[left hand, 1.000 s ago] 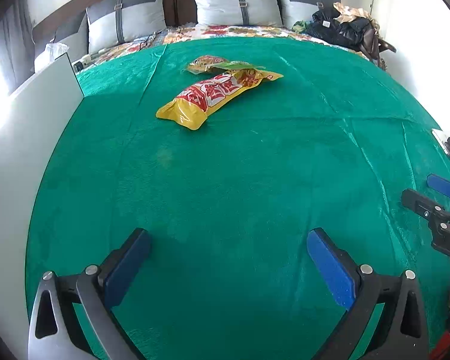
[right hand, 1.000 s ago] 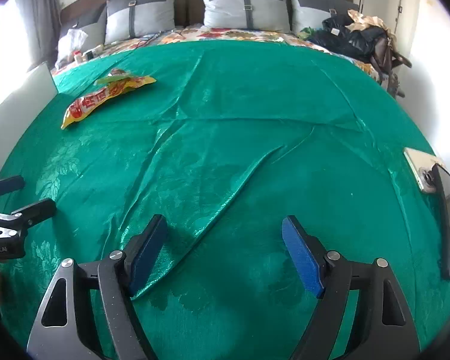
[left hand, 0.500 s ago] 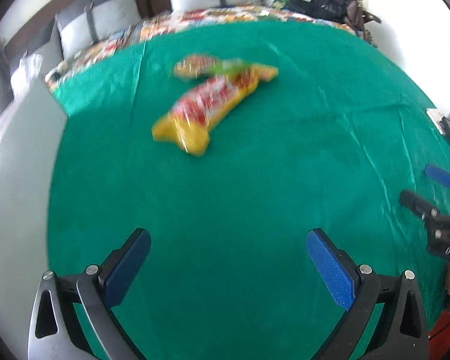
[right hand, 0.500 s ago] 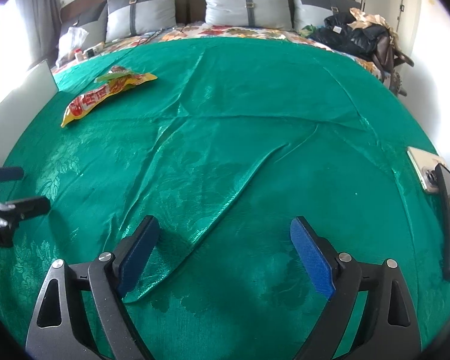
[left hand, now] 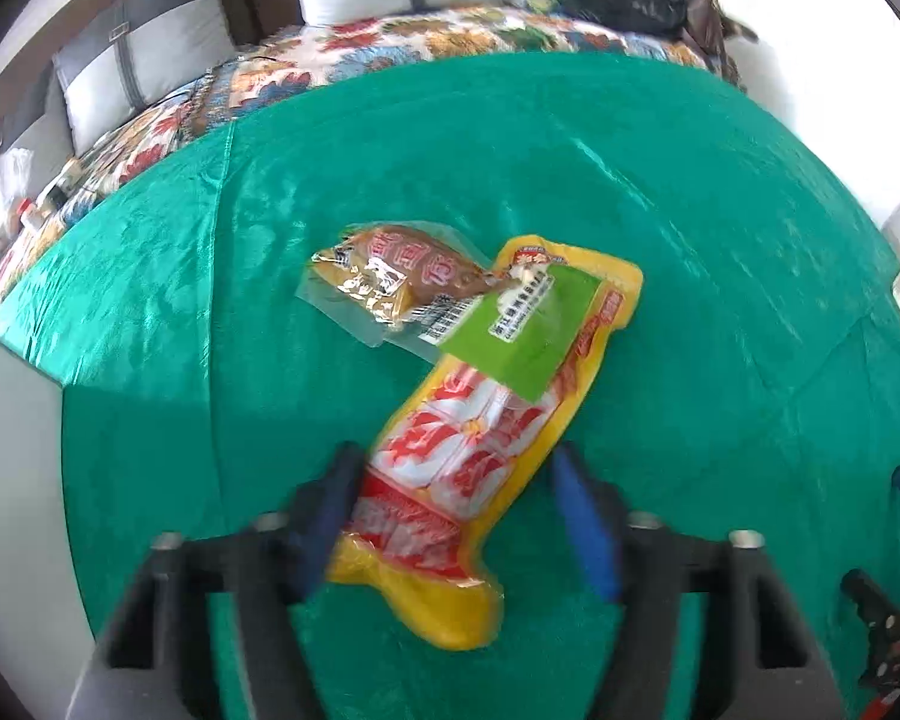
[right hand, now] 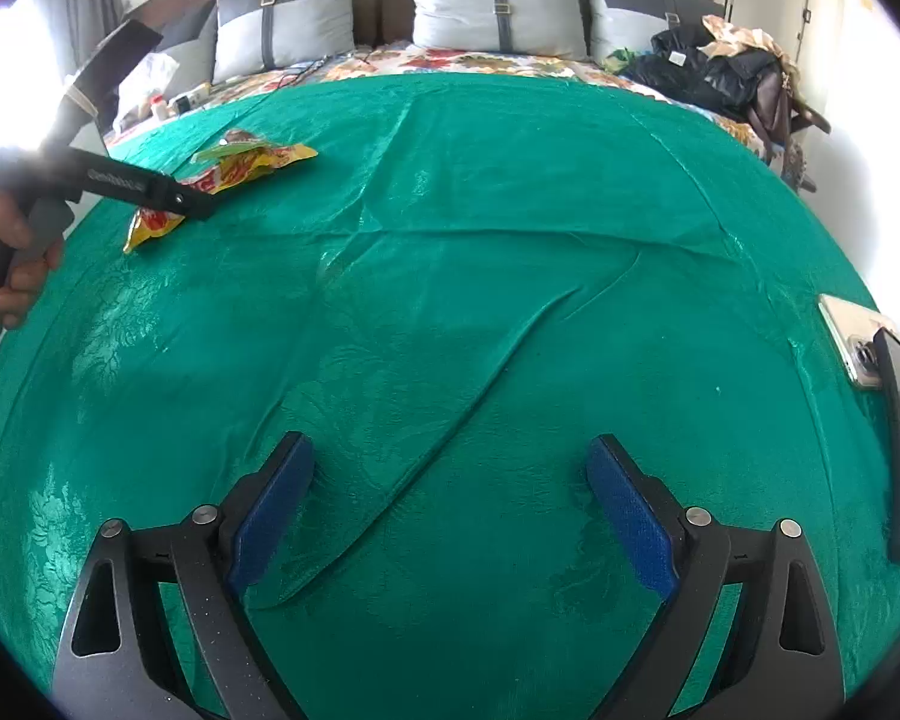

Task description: Organize snacks

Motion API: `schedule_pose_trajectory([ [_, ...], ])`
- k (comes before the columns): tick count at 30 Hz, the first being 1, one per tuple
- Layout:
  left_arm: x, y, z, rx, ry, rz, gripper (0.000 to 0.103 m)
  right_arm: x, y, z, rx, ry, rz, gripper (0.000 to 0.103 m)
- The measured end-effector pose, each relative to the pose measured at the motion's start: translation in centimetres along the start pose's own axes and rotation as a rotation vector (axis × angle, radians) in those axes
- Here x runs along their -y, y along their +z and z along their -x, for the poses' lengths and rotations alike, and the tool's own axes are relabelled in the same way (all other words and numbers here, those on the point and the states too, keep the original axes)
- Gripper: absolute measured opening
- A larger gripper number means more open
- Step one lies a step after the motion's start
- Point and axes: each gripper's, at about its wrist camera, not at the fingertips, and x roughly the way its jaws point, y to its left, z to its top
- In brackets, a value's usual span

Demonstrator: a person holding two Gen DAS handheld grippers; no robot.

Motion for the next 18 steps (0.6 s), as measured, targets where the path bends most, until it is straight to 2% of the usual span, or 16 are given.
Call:
schedule_pose_trajectory([
  [3,1.0,-2.8,1.5,0.004,0.007,0.002,0.047,-0.1,0.0,-0.1,-0.001,0.002,0.001,0.096],
  [8,2.6,-10.5,5.7,-0.017,0.009,0.049,0.047,-0.1,0.0,-0.2,-0.001,0.003,0.001,0.096],
  [12,2.7,-15.9,8.3,-0.01,0.069,0.101,0.049,0.0,0.0,-0.1,-0.001,0.003,0.002,0.096],
  [14,2.3,-17.1,8.6,0.006,0.076,0.137,0.059,0.0,0.0,-0.2,-0.001,0.003,0.001,0.096],
  [16,1.9,-16.8,8.2,0.008,0.074,0.154,0.084,0.0,0.0,-0.1,-0.001,0.003,0.002,0.096],
  [18,1.8,-16.2,7.7,0.028,0.104,0.145,0.089,0.1,0.0,-0.1,-0.001,0.004,0.002,0.096],
])
